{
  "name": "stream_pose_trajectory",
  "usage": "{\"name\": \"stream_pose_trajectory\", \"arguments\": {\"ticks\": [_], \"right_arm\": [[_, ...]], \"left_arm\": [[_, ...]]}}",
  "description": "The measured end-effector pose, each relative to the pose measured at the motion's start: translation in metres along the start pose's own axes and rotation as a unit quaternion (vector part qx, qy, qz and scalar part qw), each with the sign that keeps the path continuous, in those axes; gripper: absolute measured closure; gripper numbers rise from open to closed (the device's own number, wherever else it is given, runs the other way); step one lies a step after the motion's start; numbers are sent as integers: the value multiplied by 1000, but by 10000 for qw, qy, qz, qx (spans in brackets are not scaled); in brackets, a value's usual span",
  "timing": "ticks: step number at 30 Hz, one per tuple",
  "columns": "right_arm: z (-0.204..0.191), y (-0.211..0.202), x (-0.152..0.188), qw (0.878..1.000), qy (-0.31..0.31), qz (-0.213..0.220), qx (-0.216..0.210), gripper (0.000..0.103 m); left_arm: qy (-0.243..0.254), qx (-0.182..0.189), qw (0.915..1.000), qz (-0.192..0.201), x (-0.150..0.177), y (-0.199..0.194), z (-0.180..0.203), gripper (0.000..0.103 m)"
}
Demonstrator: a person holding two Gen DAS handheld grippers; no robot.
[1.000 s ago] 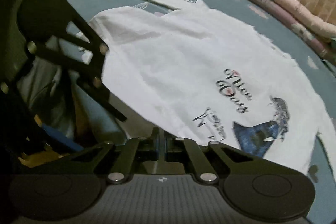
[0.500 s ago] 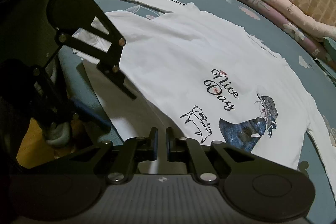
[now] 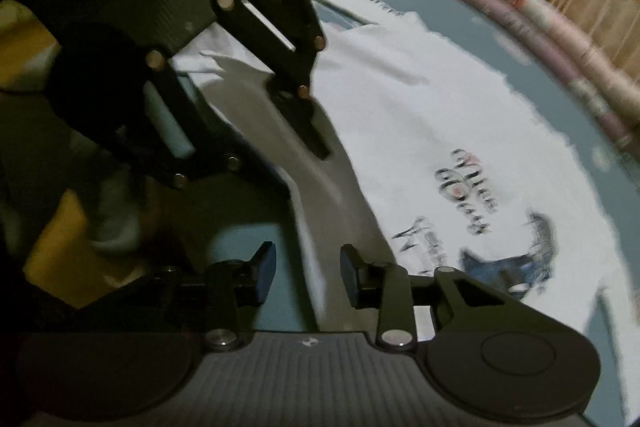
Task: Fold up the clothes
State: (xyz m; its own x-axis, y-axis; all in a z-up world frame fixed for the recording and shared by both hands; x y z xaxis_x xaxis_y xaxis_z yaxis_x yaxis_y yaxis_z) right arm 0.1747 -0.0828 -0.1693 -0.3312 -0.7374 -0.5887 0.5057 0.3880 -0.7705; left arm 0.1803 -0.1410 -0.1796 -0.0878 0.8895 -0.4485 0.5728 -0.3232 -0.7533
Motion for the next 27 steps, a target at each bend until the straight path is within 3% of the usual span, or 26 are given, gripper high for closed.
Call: {"name": "stream_pose_trajectory", "arguments": {"ticks": [2, 5, 8, 9, 15, 17, 21, 24, 25, 27], "right_arm": [[6, -1, 0, 9995, -2, -17, 313, 94], [7, -6, -2, 9994, 43, 20, 351, 96], [6, -12, -3, 9994, 22, 32, 343, 102], [5, -15, -4, 9996, 22, 16, 277, 102], [4, -34, 2, 9989, 160, -259, -355, 102], [4, -31, 8, 9979, 223, -410, -460, 101], [6, -34, 17, 9959, 497, -498, -571, 91], [18, -55, 21, 9952, 735, -307, -576, 89], [27, -63, 21, 9945, 880, -224, -526, 87], [50, -78, 19, 9909, 1287, 1, -391, 76]], "left_arm": [[112, 26, 9999, -53, 0, 0, 6, 75], [268, -146, 9995, -112, 4, 2, 11, 75], [117, -207, 9995, -208, 4, 1, 7, 103], [51, -196, 9996, -211, 5, -1, 6, 103], [-868, 646, 9939, -228, -1, -22, 0, 103], [-873, 666, 9936, -251, 0, -21, 2, 95], [-721, 941, 9921, -419, 8, -32, 20, 89], [-574, 1025, 9924, -367, 15, -56, 21, 84], [-686, 954, 9924, -361, 18, -62, 12, 83], [-949, 688, 9925, -348, 25, -71, -12, 72]]}}
Point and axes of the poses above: each gripper's, at about its wrist camera, not at the fingertips, and y roughly the way its jaws point, z to its right, x to its underside, the point moved 9 cm from there along y, roughly the way its jaws point, and after that the axes turned 1 degree about y, right-handed, at the moved point
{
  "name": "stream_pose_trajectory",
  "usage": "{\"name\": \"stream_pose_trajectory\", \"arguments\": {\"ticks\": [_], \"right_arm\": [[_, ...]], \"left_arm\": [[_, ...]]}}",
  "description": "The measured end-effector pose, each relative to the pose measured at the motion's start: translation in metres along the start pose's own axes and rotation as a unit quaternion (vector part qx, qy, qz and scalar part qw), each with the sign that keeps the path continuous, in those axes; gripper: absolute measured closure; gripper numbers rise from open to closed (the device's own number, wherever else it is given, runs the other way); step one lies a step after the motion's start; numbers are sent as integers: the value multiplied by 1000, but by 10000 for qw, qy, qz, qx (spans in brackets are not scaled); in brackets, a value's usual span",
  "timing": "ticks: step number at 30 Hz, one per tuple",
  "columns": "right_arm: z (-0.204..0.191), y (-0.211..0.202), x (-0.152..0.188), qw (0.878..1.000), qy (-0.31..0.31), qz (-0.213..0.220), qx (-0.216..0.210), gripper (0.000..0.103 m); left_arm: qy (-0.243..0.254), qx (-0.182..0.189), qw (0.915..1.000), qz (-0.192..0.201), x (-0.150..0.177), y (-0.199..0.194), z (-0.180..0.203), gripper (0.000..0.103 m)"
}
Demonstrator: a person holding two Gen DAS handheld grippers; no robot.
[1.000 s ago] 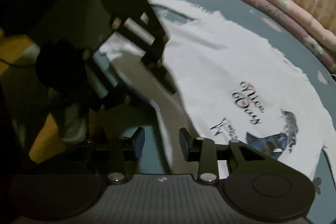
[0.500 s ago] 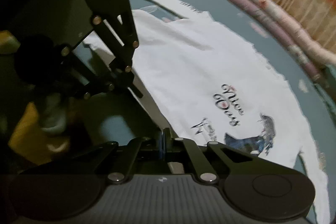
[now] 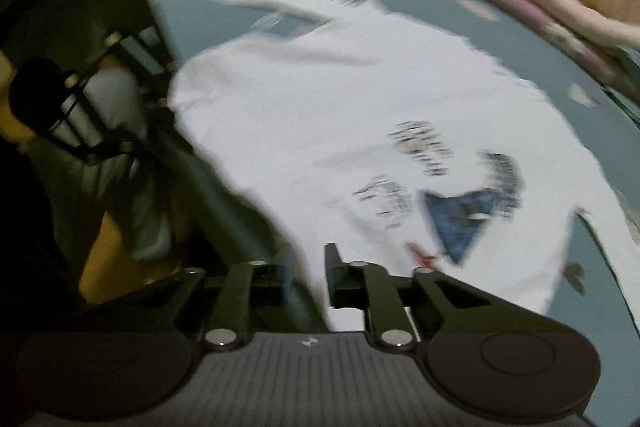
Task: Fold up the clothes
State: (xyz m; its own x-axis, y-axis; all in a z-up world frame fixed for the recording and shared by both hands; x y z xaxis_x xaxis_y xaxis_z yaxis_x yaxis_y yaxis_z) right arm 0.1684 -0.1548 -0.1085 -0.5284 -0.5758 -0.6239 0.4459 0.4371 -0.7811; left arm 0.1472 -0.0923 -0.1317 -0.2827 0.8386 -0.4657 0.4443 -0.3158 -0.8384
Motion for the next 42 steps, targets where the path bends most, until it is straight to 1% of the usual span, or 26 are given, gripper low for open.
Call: {"name": "stream_pose_trajectory", "arguments": {"ticks": [1, 2, 3, 5, 8, 10, 11, 13, 14, 15, 17, 19, 20, 21, 22, 23, 24, 25, 26, 27, 28, 29, 33, 35, 38, 42], "right_arm": [[13, -6, -5, 9995, 253, 171, 89, 74], [27, -8, -11, 9981, 480, 319, 235, 69], [41, -9, -16, 9957, 704, 454, 392, 62], [61, 4, -25, 9907, 1048, 584, 646, 59], [80, 41, -31, 9828, 1475, 599, 940, 58], [86, 66, -27, 9782, 1696, 480, 1099, 57], [87, 74, -21, 9769, 1749, 410, 1159, 57], [89, 87, -8, 9740, 1852, 293, 1268, 55], [88, 84, 0, 9731, 1889, 317, 1280, 50], [87, 81, 8, 9719, 1935, 316, 1303, 44], [84, 71, 27, 9676, 2080, 165, 1420, 36], [81, 58, 45, 9604, 2350, 135, 1489, 33], [79, 51, 53, 9556, 2562, 191, 1440, 29], [79, 48, 58, 9523, 2704, 206, 1400, 28], [77, 48, 58, 9518, 2703, 225, 1429, 27], [76, 48, 58, 9514, 2702, 244, 1459, 23], [74, 49, 59, 9509, 2701, 262, 1489, 16], [73, 49, 58, 9504, 2705, 282, 1510, 12], [72, 53, 57, 9498, 2728, 306, 1504, 3], [70, 56, 56, 9489, 2752, 333, 1508, 0], [67, 58, 55, 9475, 2771, 359, 1555, 0], [66, 59, 54, 9464, 2758, 368, 1638, 0], [64, 57, 58, 9471, 2677, 664, 1641, 0], [64, 55, 59, 9463, 2683, 794, 1620, 0], [64, 56, 58, 9448, 2700, 791, 1681, 0], [60, 58, 58, 9469, 2520, 774, 1841, 0]], "left_arm": [[-147, -188, 9997, 37, 2, -4, -15, 67], [-435, -434, 9981, 50, 2, -1, -36, 56], [-731, -684, 9950, 62, 3, 2, -58, 53], [-1322, -1092, 9852, 68, 5, 11, -95, 52], [-2196, -1228, 9678, -4, 18, 41, -121, 53], [-2769, -1308, 9519, -53, 27, 61, -137, 53], [-2952, -1277, 9468, -81, 33, 67, -135, 54], [-3178, -1193, 9406, -9, 43, 67, -122, 54], [-3302, -1155, 9368, 50, 49, 63, -115, 53], [-3470, -1114, 9312, 39, 55, 58, -109, 50], [-3808, -1031, 9189, 6, 67, 48, -96, 45], [-4022, -947, 9106, -23, 76, 40, -83, 43], [-4126, -905, 9064, -38, 80, 36, -77, 37], [-4186, -864, 9041, -43, 82, 33, -73, 33], [-4175, -872, 9044, -60, 81, 31, -68, 33], [-4150, -893, 9054, -101, 80, 32, -67, 32], [-4123, -914, 9063, -144, 79, 32, -66, 32], [-4140, -909, 9055, -192, 78, 32, -67, 32], [-4206, -881, 9027, -211, 76, 31, -69, 32], [-4289, -844, 8992, -187, 75, 32, -74, 32], [-4392, -793, 8948, -107, 71, 28, -79, 32], [-4448, -750, 8925, -12, 67, 26, -82, 31], [-4456, -815, 8913, 217, 49, 12, -101, 27], [-4454, -946, 8899, 275, 40, 12, -113, 27], [-4538, -1051, 8845, 274, 25, 24, -130, 25], [-4729, -928, 8757, 296, 9, 60, -133, 25]]}}
Point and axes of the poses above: each gripper's, at about its wrist camera, not at the fingertips, and y roughly the way its jaws point, z to its right, x to its underside, the point moved 9 cm from there along y, roughly the way its jaws point, and after that the axes turned 1 degree about y, right-handed, at the moved point
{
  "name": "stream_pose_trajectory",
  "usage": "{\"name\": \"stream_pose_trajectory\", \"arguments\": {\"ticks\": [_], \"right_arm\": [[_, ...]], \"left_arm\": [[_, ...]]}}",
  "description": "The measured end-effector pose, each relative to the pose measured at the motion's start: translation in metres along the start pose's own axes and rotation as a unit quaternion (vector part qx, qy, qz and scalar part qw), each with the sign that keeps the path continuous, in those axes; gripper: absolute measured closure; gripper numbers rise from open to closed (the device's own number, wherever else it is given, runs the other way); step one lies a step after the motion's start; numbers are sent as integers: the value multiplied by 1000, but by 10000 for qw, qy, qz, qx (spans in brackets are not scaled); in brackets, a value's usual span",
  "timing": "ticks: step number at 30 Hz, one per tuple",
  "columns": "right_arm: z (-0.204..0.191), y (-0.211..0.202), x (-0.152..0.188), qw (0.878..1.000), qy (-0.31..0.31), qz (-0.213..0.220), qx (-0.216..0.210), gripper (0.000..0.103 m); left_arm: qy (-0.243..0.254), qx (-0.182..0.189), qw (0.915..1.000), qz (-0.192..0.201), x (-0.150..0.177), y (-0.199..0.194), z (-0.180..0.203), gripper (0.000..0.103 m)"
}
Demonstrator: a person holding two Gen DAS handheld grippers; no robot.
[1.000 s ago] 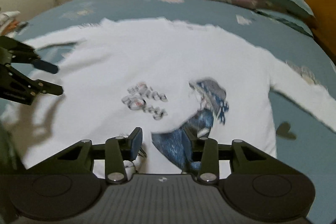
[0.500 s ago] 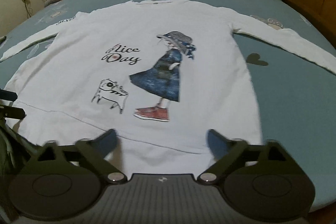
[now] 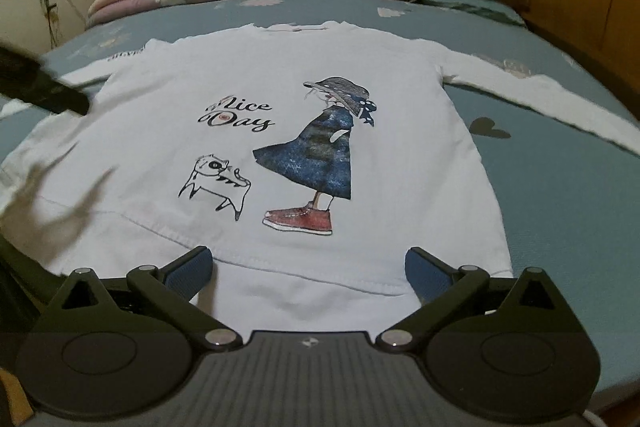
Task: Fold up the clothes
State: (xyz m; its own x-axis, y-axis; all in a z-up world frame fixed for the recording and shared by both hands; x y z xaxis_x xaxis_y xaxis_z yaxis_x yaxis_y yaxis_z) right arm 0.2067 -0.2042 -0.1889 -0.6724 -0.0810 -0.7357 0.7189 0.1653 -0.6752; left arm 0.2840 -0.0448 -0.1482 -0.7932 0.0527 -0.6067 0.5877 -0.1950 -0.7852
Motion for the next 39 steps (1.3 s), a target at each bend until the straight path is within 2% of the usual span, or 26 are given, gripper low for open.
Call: {"name": "stream_pose_trajectory", "arguments": {"ticks": [2, 3, 5, 8, 10, 12, 14, 19, 21, 25, 27, 29, 30, 31, 33, 37, 39], "right_arm": [[3, -2, 0, 9999, 112, 54, -100, 0], [4, -3, 0, 9997, 182, 104, -151, 0], [8, -6, 0, 9984, 399, 289, -264, 0], [10, -12, 2, 9972, 503, 437, -344, 0], [11, -18, 3, 9971, 512, 437, -361, 0], [15, -24, 2, 9970, 630, 285, -357, 0], [23, -24, -7, 9959, 827, 126, -343, 0], [39, -7, -70, 9959, 737, 522, -87, 0], [40, 12, -102, 9951, 673, 705, -142, 0], [40, 72, -148, 9969, 472, 626, -115, 0], [44, 104, -157, 9976, 496, 478, 11, 0], [54, 131, -153, 9983, 510, 186, 228, 0], [62, 140, -146, 9978, 451, -2, 476, 0], [66, 140, -139, 9978, 333, -14, 569, 0], [74, 124, -124, 9978, 262, 168, 580, 0], [74, 95, -95, 9986, 214, 127, 469, 0], [70, 89, -92, 9973, 84, -43, 723, 0]], "left_arm": [[-79, 60, 9999, -129, 10, 17, 7, 25], [-118, 103, 9997, -168, 17, 25, 11, 20], [165, 123, 9997, 106, 27, 24, 20, 9], [515, -25, 9985, 179, 43, 19, 27, 7], [635, 2, 9979, 147, 46, 13, 28, 7], [734, 96, 9971, 203, 41, 7, 27, 7], [828, 190, 9953, 463, 25, 0, 24, 7], [840, 518, 9916, 840, -21, 4, 8, 7], [811, 611, 9904, 935, -34, 9, -4, 7], [676, 656, 9917, 870, -40, 29, -32, 6], [600, 630, 9931, 786, -40, 40, -44, 6], [516, 559, 9942, 765, -38, 47, -51, 6], [488, 511, 9942, 806, -37, 49, -54, 6], [460, 464, 9943, 846, -36, 50, -57, 6], [582, 418, 9938, 847, -33, 54, -56, 6], [721, 311, 9928, 902, -31, 54, -55, 6], [654, 344, 9928, 941, -32, 52, -54, 6]]}}
Point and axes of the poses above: each gripper's, at about its wrist camera, not at the fingertips, and y roughly the way its jaws point, z to its right, x to its underside, the point moved 9 cm from there along y, roughly the way its jaws point, and after that the axes turned 1 degree about y, right-handed, at the moved point
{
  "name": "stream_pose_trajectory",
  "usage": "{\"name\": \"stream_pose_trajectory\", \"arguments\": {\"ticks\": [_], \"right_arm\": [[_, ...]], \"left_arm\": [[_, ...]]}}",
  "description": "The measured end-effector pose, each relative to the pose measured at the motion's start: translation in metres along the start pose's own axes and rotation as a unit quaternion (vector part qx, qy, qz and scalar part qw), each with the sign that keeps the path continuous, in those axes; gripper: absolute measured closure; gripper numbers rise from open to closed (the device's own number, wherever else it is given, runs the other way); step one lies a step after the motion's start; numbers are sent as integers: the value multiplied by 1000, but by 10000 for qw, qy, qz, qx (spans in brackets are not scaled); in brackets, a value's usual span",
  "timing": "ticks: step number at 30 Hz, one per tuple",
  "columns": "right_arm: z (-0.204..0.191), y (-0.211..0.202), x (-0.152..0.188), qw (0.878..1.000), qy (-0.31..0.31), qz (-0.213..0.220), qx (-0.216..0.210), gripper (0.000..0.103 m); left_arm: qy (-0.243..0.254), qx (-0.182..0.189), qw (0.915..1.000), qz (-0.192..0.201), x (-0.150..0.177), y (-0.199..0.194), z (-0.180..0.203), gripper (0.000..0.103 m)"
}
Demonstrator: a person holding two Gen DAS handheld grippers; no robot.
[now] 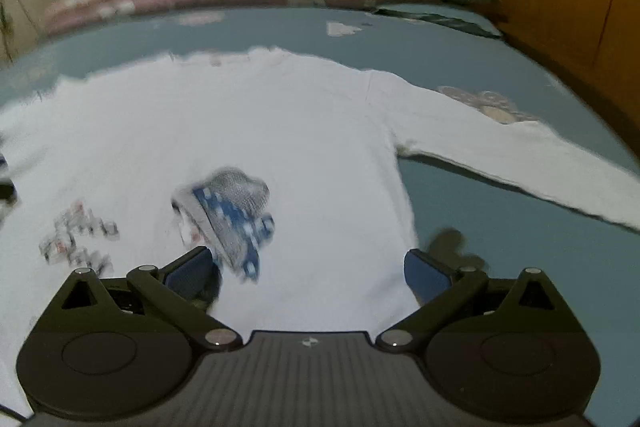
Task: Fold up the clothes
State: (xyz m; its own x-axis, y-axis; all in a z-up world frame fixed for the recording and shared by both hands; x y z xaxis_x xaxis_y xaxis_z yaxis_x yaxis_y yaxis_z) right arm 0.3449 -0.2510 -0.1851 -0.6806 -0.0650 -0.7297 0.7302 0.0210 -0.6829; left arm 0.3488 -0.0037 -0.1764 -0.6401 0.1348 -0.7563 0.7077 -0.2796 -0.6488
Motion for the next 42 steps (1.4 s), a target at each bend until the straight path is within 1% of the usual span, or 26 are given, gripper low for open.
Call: {"name": "stream_pose_trajectory", "arguments": {"ticks": [2, 5, 8, 10, 13, 14, 17, 20, 23, 24, 25, 27, 30, 32, 33, 34, 36, 38, 39, 42], "right_arm": [[-6, -2, -9, 9999, 143, 17, -79, 0], [-30, -2, -31, 9984, 178, 259, -468, 0], [-64, 11, -40, 9979, -203, 147, -601, 0], [-80, 15, -32, 9974, -447, 39, -569, 0], [-81, 6, -10, 9974, -477, -50, -534, 0], [-80, 1, -3, 9976, -444, -88, -522, 0], [-59, -28, 27, 9984, 7, -181, -542, 0], [-51, -56, 51, 9985, 48, -214, -494, 0], [-51, -66, 55, 9983, 23, -457, -373, 0], [-54, -67, 50, 9983, 59, -468, -349, 0], [-60, -68, 42, 9983, 78, -381, -432, 0], [-77, -70, 25, 9971, 28, -118, -751, 0], [-116, -55, -2, 9927, -261, 131, -1168, 0], [-133, -42, -8, 9904, -372, 64, -1332, 0], [-135, -35, -7, 9909, -413, -19, -1278, 0], [-136, -29, -5, 9916, -440, -100, -1212, 0], [-124, -25, 5, 9938, -391, -255, -1013, 0], [-98, -32, 23, 9962, -197, -353, -767, 0], [-82, -39, 33, 9976, -63, -337, -604, 0], [-38, -68, 62, 9971, 588, -326, -354, 0]], "left_arm": [[-106, 70, 9999, 20, -1, -2, 0, 6], [-190, 92, 9998, -3, -1, -2, -2, 6], [-156, 53, 9999, -11, -1, -2, -1, 6], [-97, 39, 9999, -14, 1, -4, 0, 6], [-18, -21, 10000, -21, 3, -6, 0, 6], [-31, -19, 10000, -18, 4, -7, -1, 6], [-83, 1, 10000, 0, 4, -11, -2, 6], [-124, 35, 9999, -6, 4, -14, -1, 6], [-166, 189, 9997, 39, 3, -21, 5, 6], [-154, 264, 9995, 49, 3, -24, 8, 6], [-140, 339, 9993, 58, 3, -26, 11, 6], [-76, 401, 9991, 82, 3, -29, 16, 6], [-8, 413, 9991, 58, 6, -29, 20, 6], [-31, 419, 9991, 42, 6, -28, 21, 6], [-43, 420, 9991, 32, 6, -28, 21, 6], [-43, 414, 9991, 31, 7, -28, 21, 6], [-39, 396, 9992, 33, 7, -28, 21, 6], [-35, 394, 9992, 46, 7, -28, 21, 6], [-32, 402, 9992, 59, 7, -29, 22, 6], [2, 406, 9992, 41, 8, -28, 26, 5]]}}
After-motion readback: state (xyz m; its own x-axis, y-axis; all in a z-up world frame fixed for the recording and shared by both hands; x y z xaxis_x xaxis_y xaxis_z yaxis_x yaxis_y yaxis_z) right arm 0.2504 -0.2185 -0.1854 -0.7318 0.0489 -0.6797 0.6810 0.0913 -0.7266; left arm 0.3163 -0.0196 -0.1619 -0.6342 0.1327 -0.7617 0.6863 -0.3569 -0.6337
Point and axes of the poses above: each gripper's, at about its wrist camera, not at the fingertips, and y roughly the way its jaws point, z to its right, x to its underside, the point moved 9 cm from there along y, roughly the way its jaws point, and after that the axes turned 1 degree about y, right-handed, at the moved point
